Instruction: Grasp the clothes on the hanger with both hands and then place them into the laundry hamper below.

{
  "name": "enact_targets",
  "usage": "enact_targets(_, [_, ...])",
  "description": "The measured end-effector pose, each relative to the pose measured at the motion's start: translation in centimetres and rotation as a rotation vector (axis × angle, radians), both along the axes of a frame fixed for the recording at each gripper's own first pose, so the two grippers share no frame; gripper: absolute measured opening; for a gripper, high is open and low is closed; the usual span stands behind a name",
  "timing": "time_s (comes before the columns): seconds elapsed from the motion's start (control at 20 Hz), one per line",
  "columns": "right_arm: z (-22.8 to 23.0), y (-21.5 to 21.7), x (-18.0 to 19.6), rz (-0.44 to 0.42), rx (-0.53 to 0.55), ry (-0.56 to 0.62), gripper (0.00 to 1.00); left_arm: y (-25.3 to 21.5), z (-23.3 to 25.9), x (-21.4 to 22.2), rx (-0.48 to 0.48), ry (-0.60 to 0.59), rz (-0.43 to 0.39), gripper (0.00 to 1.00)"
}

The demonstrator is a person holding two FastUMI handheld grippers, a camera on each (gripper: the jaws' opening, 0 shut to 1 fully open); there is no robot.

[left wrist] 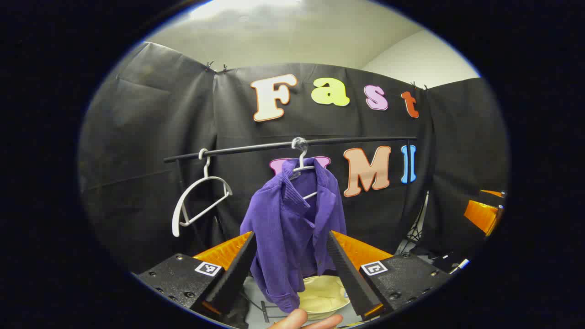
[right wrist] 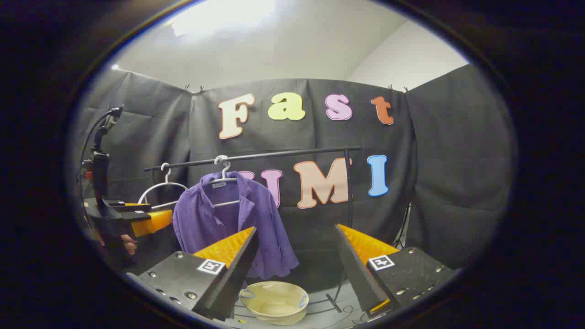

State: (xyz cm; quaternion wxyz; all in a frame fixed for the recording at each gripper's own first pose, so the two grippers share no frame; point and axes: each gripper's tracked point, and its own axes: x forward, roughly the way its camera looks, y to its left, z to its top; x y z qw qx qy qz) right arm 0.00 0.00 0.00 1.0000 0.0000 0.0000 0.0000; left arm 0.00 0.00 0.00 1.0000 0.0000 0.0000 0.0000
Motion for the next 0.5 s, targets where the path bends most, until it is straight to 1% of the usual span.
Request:
enact_targets(0.1, [-0.2, -0.1, -0.2, 0.006, 0.014, 0.015, 0.93, -0.7, 0.3, 0.2, -0.001, -0.013, -0.002, 0.93])
enact_targets(0.15, [-0.5, -0.2, -0.1, 0.007, 0.009, 0.025, 0.99, -0.9, 0.3, 0.1, -0.001, -0.015, 0.0, 0.92])
enact_targets(0.25, [-0.1, -0.5, -0.1, 0.014, -0.005, 0.017, 0.98, -1.4, 0.2, -0.1, -0.006, -0.014, 0.003, 0.92])
enact_targets(0.3, [0.2, -0.6, -0.1, 0.019, -0.003, 0.013, 0.98, -1.5, 0.1, -0.1, -0.005, -0.012, 0.008, 0.95])
enact_targets(0.35, [0.3, -0.5, -0.3, 0.029, 0.001, 0.012, 0.98, -1.4, 0.1, -0.2, -0.002, -0.011, 0.021, 0.95])
enact_targets(0.4, [0.3, -0.5, -0.3, 0.037, 0.0, 0.012, 0.98, -1.2, 0.1, -0.4, -0.006, -0.017, 0.034, 0.95])
enact_targets(0.45, [0.2, -0.7, -0.4, 0.044, -0.004, 0.014, 0.98, -1.3, 0.1, -0.7, -0.011, -0.018, 0.042, 0.92])
enact_targets(0.5, [0.0, -0.8, -0.3, 0.054, -0.006, 0.022, 0.98, -1.4, 0.1, -0.8, -0.014, -0.021, 0.051, 0.95])
